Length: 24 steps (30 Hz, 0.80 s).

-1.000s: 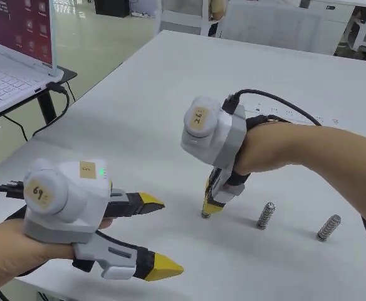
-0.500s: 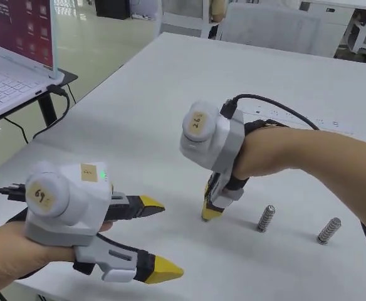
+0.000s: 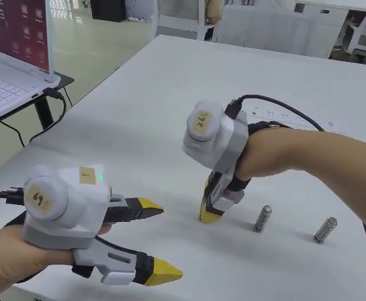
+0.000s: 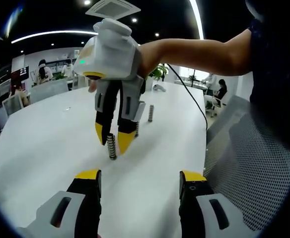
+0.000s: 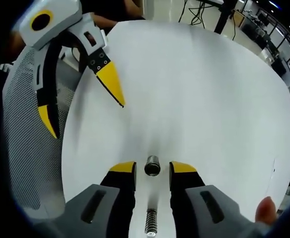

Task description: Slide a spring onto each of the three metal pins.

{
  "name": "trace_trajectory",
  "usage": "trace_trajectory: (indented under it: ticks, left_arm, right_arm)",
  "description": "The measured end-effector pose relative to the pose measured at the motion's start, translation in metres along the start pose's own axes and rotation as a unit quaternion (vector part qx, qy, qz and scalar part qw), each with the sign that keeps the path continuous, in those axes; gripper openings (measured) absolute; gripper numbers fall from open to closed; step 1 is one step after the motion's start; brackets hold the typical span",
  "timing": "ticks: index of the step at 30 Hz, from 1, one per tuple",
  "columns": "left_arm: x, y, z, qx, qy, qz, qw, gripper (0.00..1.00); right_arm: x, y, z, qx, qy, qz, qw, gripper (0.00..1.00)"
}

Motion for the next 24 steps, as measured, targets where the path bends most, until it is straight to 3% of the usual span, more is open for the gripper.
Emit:
trace_trajectory:
  ticks: [12,24]
  left_arm:
    - [0.003,0.000,0.000,-0.001,0.001,-0.002,1.0000,0.59]
    - [0.007,-0.002,0.001,0.001,0.003,-0.006,1.0000,0.59]
  right_arm:
    - [-0.007,0.006,-0.019,0.024,-0.012,0.001,0.9996,0.27]
    - [-0.018,0.022,-0.031,0.044,-0.047,-0.006,0.9979,0.30]
Point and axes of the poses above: the centre of the closed fingertips' face, and the gripper's own axes: x roughly forward along the fingers, y roughly to its left, z roughly out of its top, the point moved 1 cm from there along -x, roughly backward along the fingers, and after that the axes turned 10 degrees about y, right-handed, at the moved point
